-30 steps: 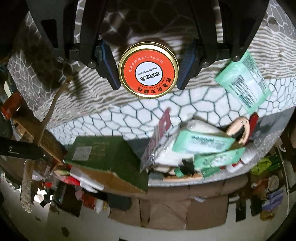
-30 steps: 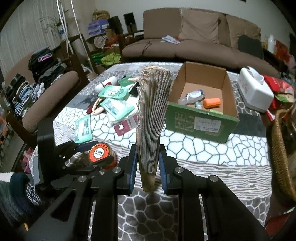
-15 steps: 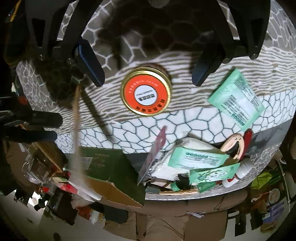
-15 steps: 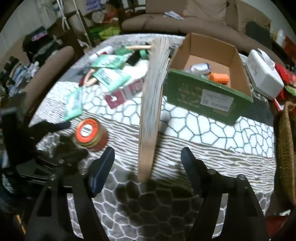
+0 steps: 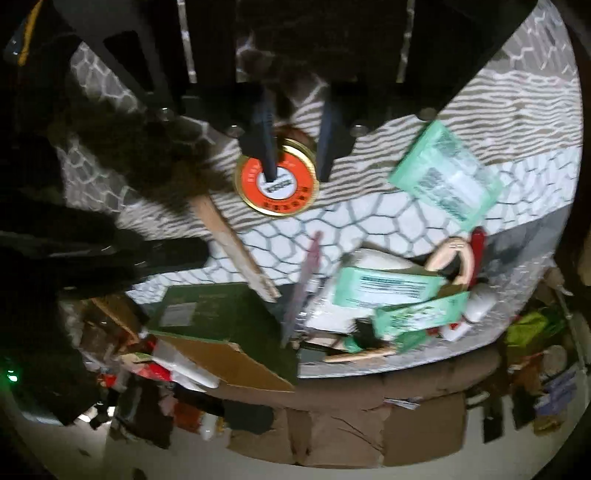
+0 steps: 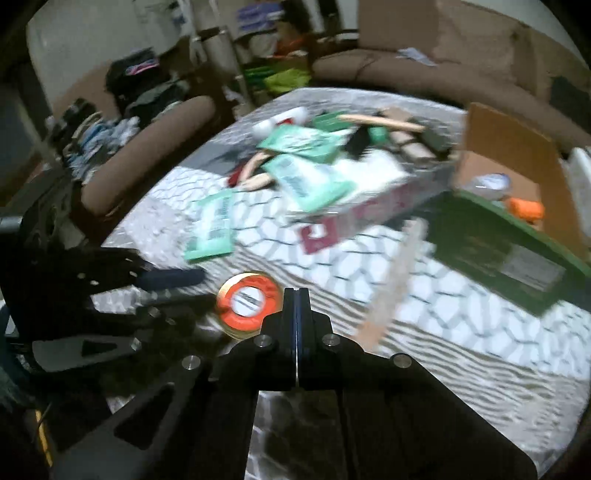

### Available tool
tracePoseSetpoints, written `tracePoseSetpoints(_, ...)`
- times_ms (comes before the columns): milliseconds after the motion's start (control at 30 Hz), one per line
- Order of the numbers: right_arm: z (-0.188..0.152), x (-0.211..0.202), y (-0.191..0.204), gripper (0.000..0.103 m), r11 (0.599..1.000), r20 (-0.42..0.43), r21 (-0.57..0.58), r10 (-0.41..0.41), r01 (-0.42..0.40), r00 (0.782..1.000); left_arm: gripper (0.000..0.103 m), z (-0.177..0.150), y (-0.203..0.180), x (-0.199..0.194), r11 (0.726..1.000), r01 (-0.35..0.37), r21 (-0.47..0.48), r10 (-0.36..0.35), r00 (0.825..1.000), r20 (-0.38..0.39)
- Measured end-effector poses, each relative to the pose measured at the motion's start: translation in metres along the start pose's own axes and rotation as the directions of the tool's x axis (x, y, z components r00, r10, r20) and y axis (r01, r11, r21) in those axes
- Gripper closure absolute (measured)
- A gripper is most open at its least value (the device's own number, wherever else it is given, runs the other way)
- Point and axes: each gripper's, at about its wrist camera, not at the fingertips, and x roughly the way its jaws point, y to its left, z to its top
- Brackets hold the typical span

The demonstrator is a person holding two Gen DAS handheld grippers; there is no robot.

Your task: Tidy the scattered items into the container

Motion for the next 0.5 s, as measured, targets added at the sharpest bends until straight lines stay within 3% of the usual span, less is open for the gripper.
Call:
tracePoseSetpoints(133,-0.001,0.022,0.010,0.102,1.000,-0.041,-0.010,0.022,-0.023,0.999,0.099,0.003,0.002,0.016,1.000,-0.005,-0.001,0.004,1.000,-0.028)
tracePoseSetpoints(367,-0.004,0.043,0.006,0.102,0.999,-0.094,0.022,0.032,-0.030,0.995,0.100,0.008,0.001,0.021,1.000,-0.002,0.003,0.002,0.998,-0.066)
tracePoseSetpoints(500,-0.005,0.045,0.011,0.102,1.000,-0.087,0.001,-0.003,0.003,0.996,0.100,0.007,0.000,0.023,1.000,-0.011,-0.013,0.010,0.998,-0.062)
